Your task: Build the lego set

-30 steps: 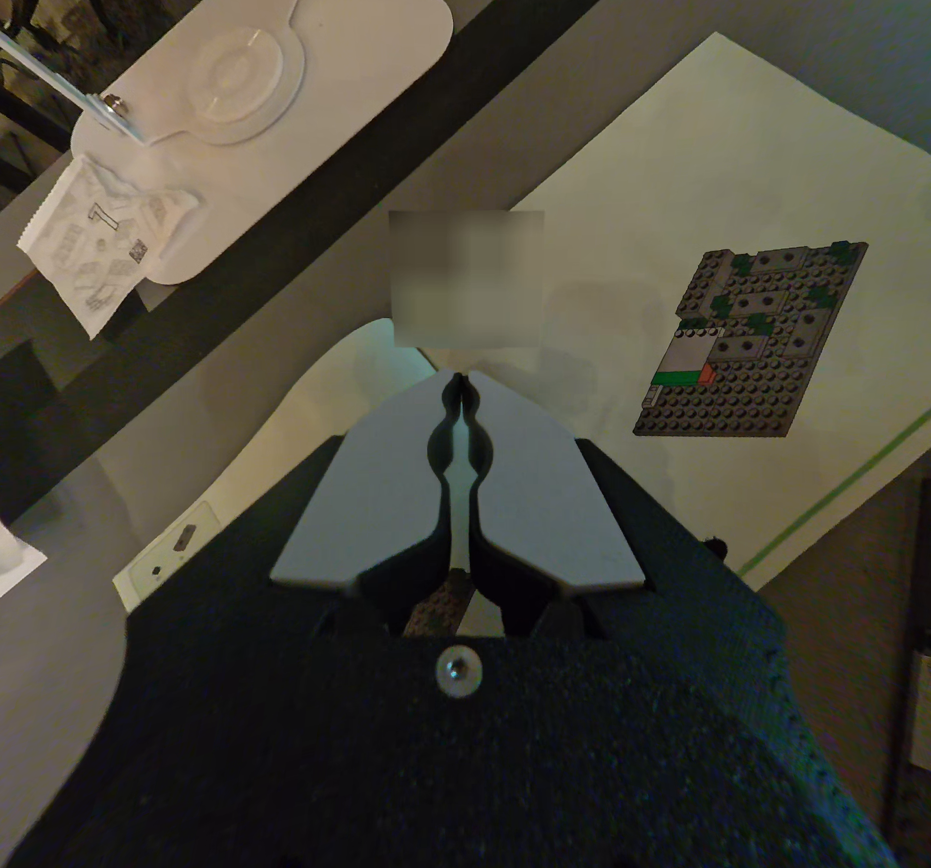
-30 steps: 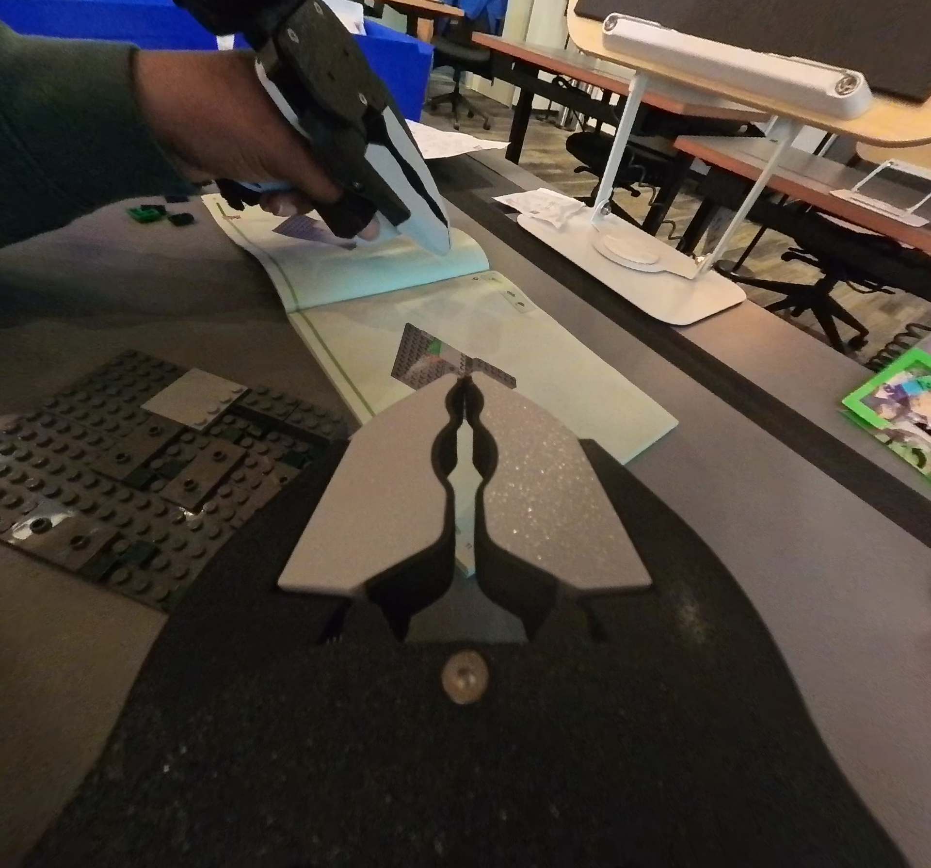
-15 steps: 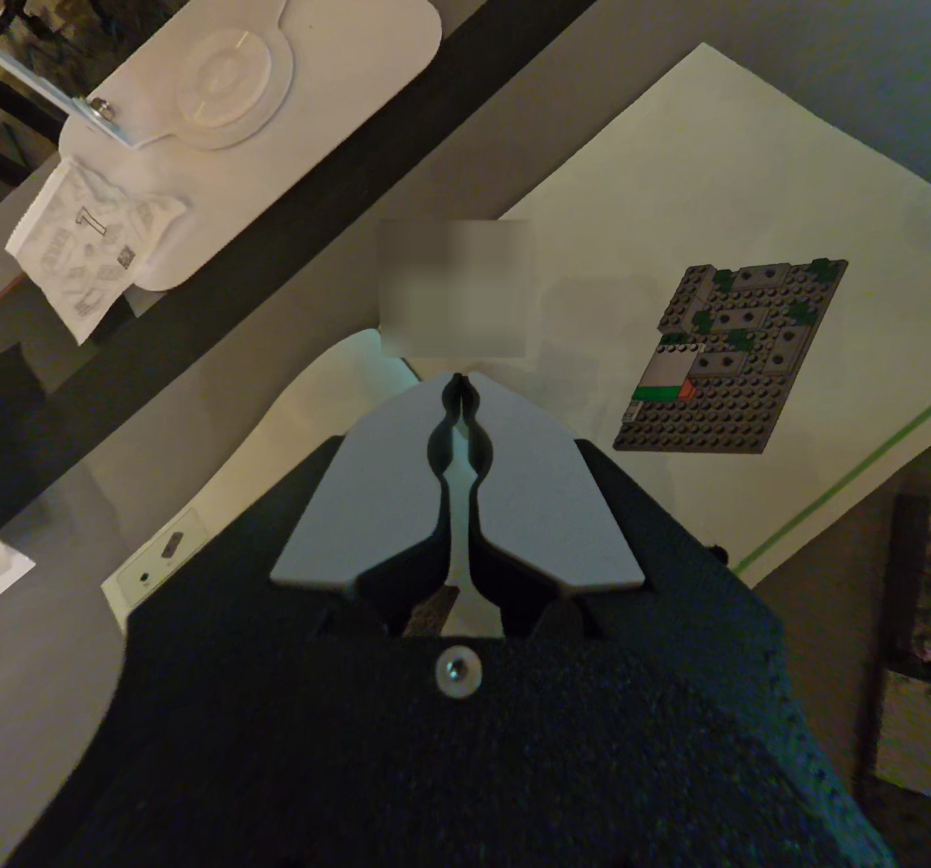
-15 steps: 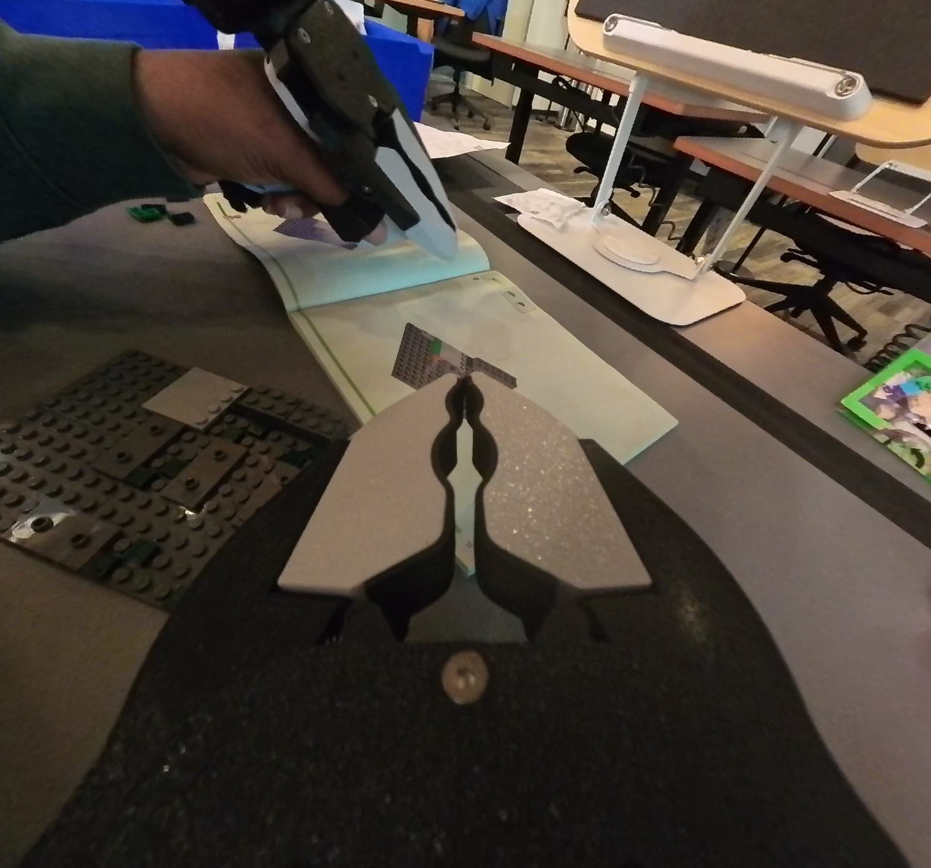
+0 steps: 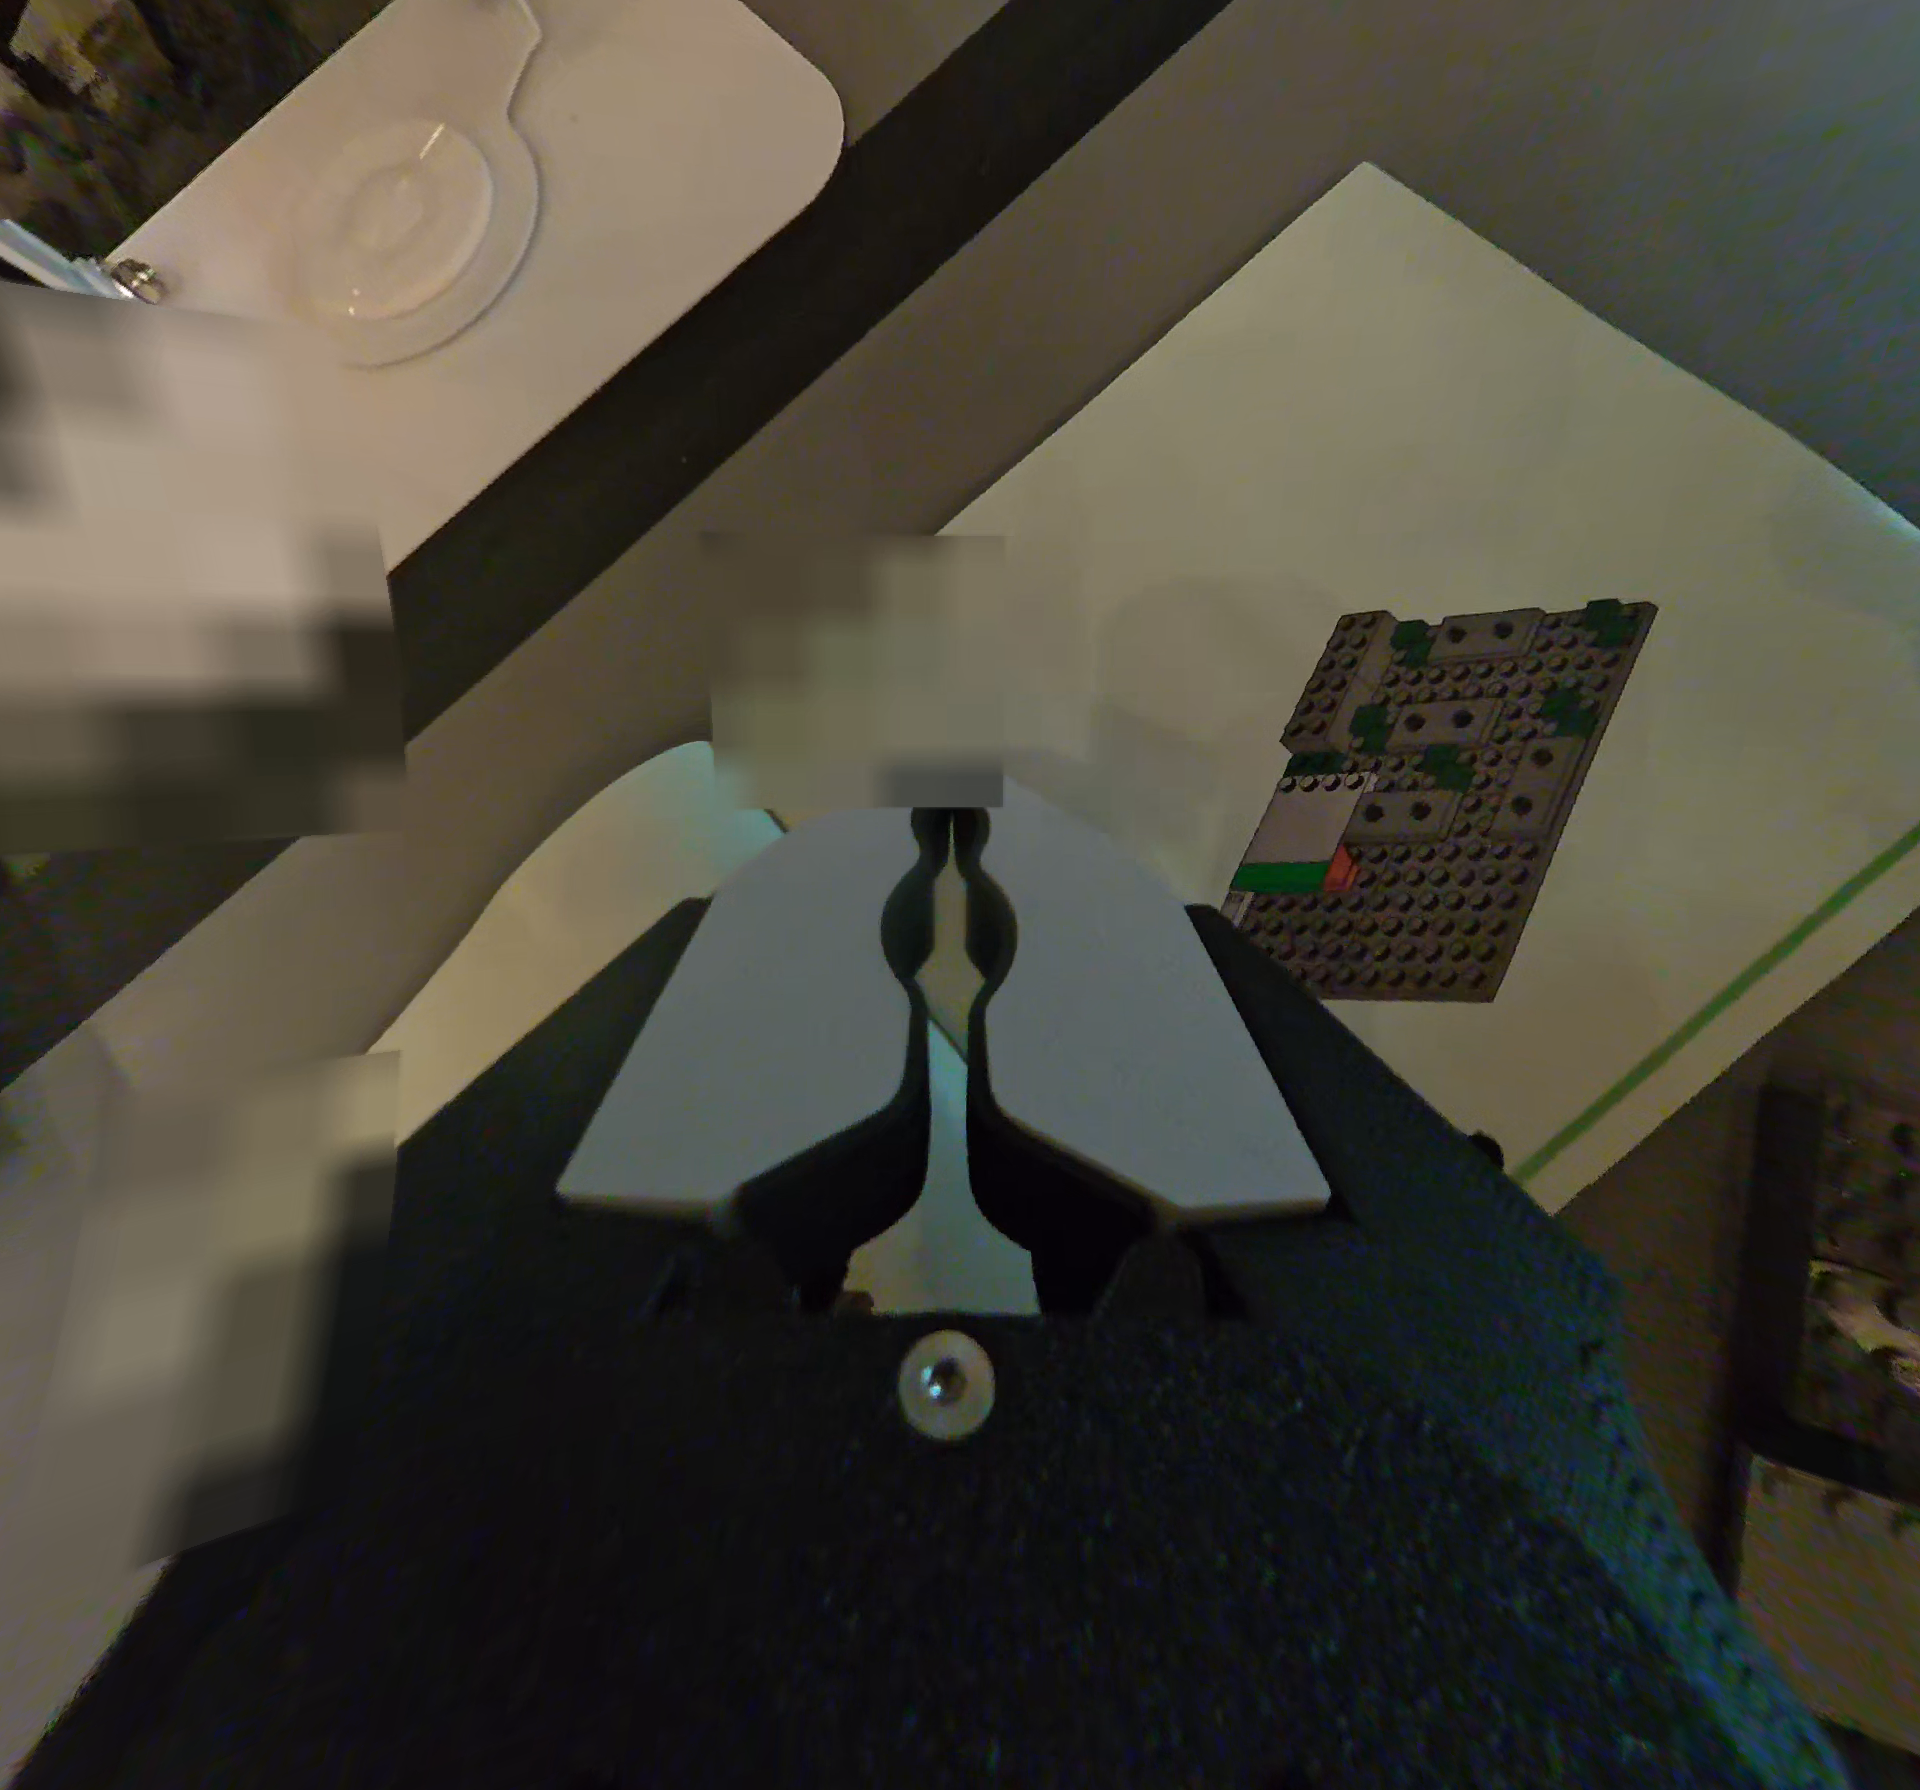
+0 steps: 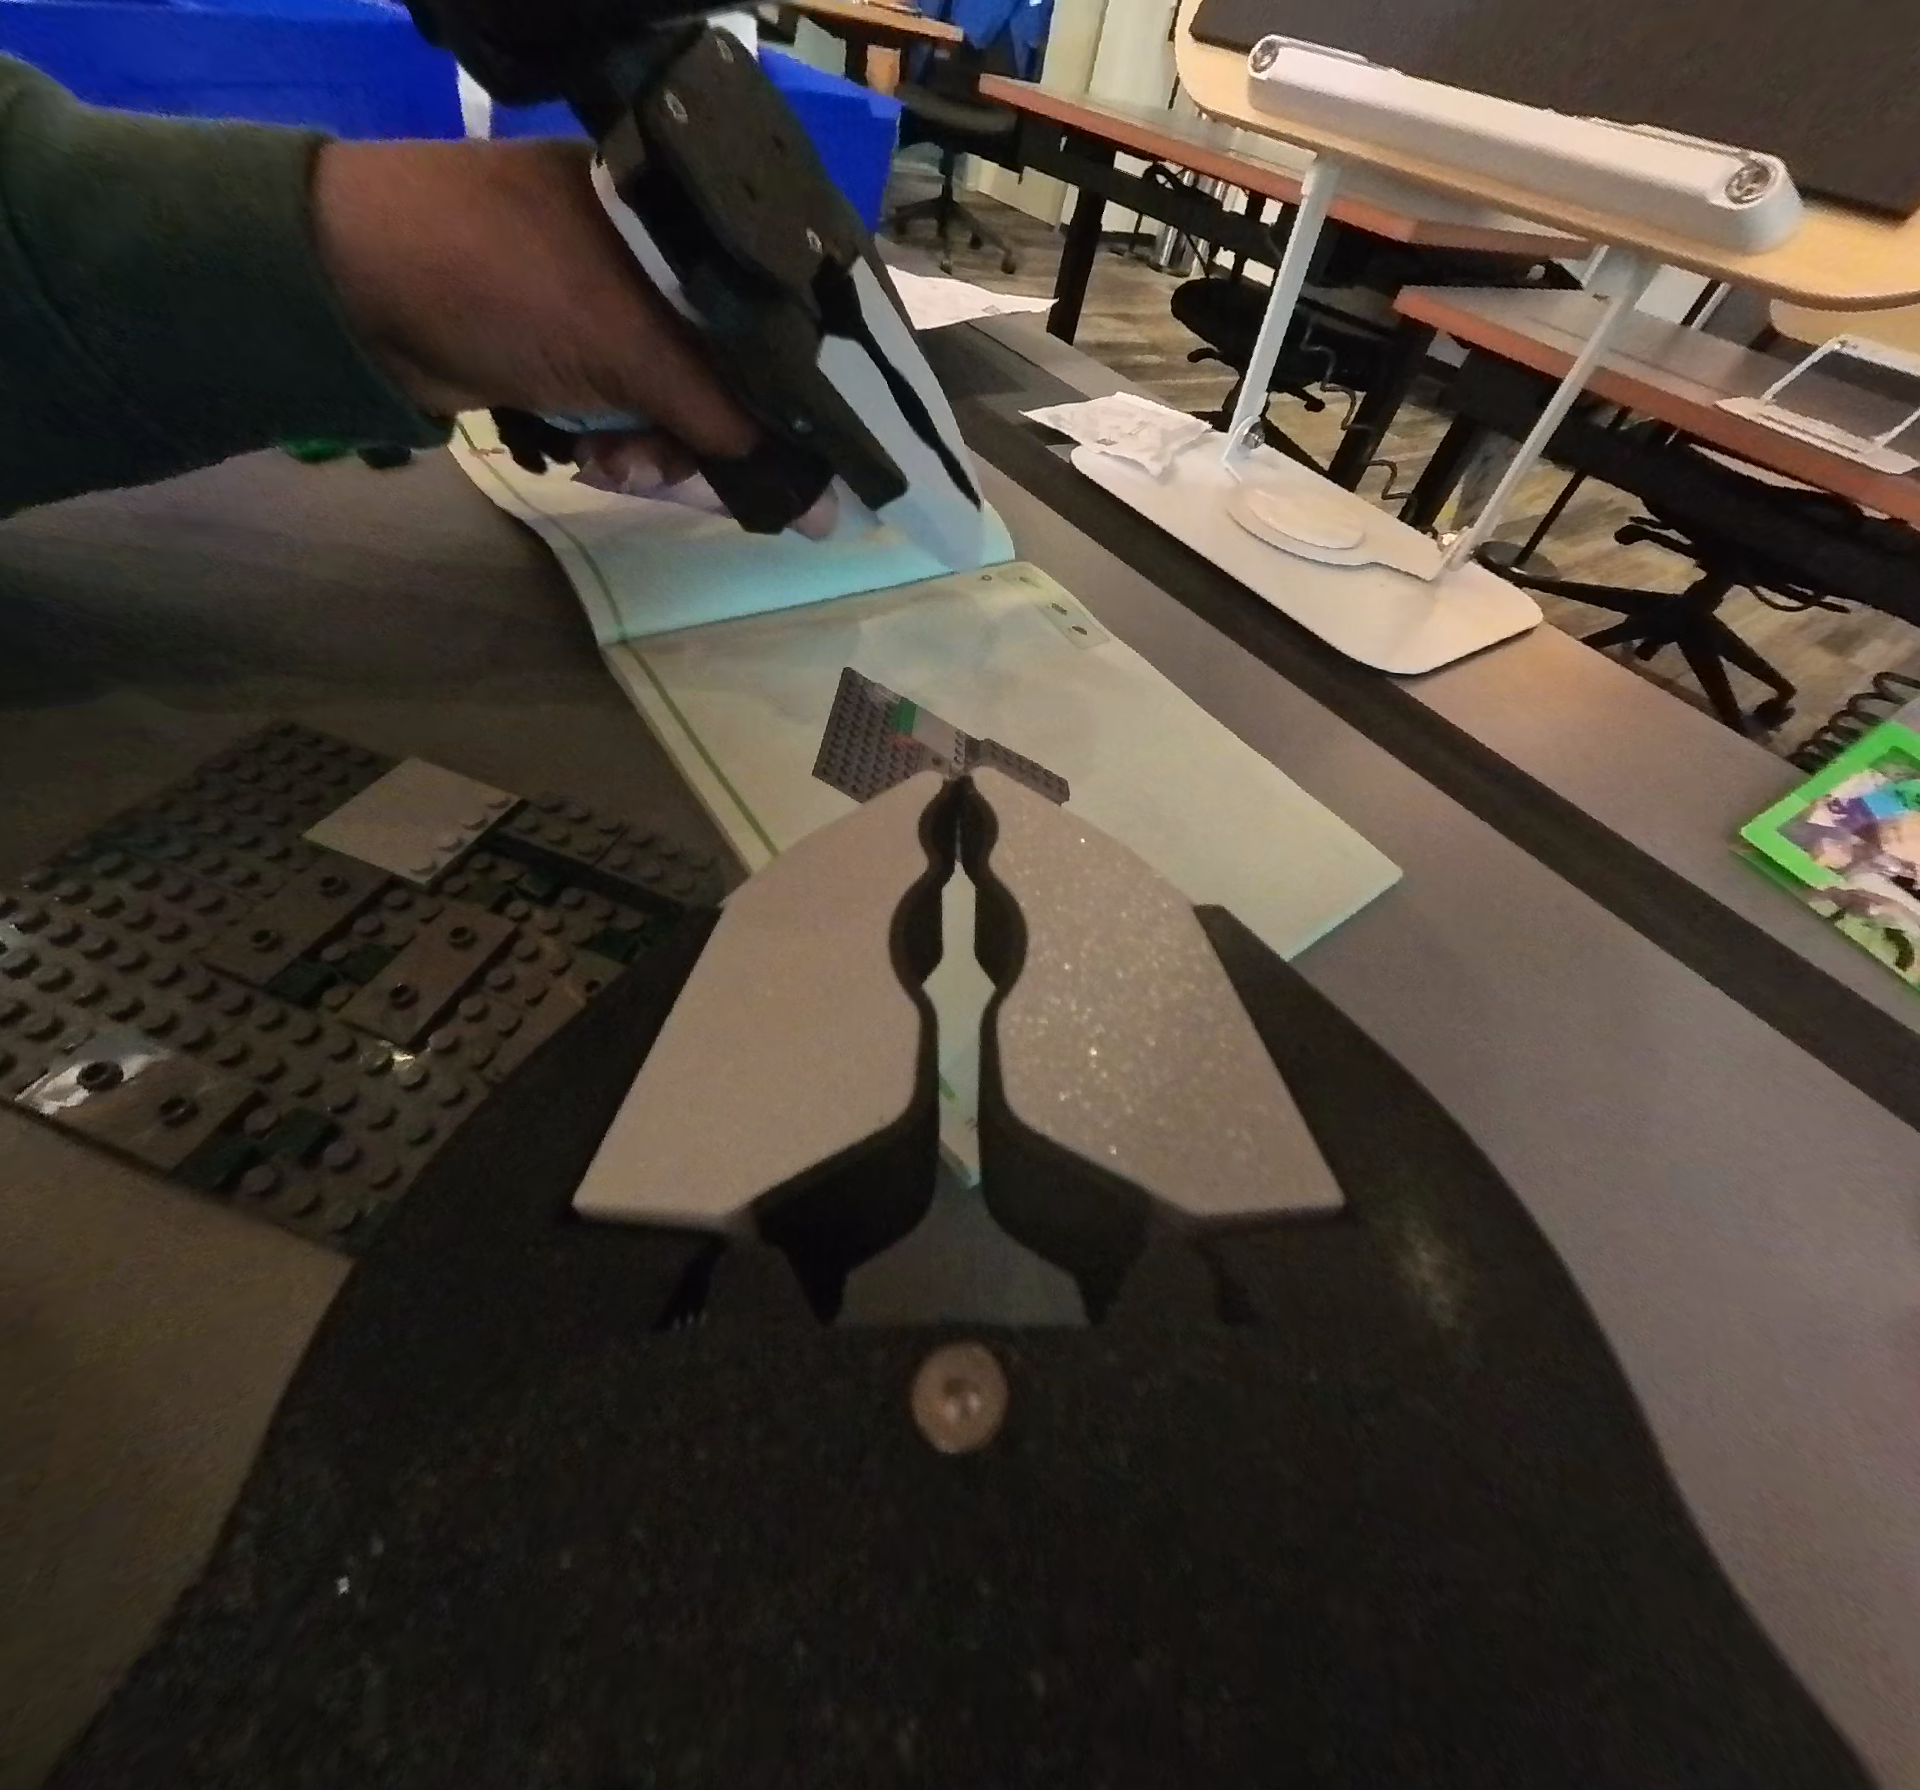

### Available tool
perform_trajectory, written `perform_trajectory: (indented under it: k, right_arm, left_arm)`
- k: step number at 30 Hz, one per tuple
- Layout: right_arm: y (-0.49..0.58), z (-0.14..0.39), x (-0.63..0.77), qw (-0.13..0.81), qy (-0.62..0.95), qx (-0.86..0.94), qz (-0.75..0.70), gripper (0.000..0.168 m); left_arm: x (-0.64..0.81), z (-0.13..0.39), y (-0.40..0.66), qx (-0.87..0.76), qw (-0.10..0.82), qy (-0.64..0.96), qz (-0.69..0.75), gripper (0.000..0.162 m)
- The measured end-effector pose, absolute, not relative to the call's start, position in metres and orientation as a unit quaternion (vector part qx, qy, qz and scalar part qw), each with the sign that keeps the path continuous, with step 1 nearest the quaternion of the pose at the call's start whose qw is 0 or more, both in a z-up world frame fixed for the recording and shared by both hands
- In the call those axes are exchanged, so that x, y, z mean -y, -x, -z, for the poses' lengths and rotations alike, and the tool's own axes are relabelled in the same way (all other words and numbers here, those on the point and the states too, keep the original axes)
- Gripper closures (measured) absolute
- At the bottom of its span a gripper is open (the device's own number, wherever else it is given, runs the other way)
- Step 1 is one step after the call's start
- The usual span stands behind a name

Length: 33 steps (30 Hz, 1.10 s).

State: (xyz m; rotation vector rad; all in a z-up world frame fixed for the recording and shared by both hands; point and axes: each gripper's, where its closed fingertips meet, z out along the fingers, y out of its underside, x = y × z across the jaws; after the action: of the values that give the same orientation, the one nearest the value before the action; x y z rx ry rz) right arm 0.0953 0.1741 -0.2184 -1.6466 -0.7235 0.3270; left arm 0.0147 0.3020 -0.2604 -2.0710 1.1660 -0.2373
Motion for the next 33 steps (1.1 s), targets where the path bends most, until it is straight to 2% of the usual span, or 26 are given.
perform_trajectory:
  k: [33]
  right_arm:
    - [-0.098, 0.216, -0.175, 0.611, 0.715, 0.302, -0.158, 0.168]
  left_arm:
    - [-0.324, 0.276, -0.020, -0.449, 0.353, 0.814, 0.100, 0.162]
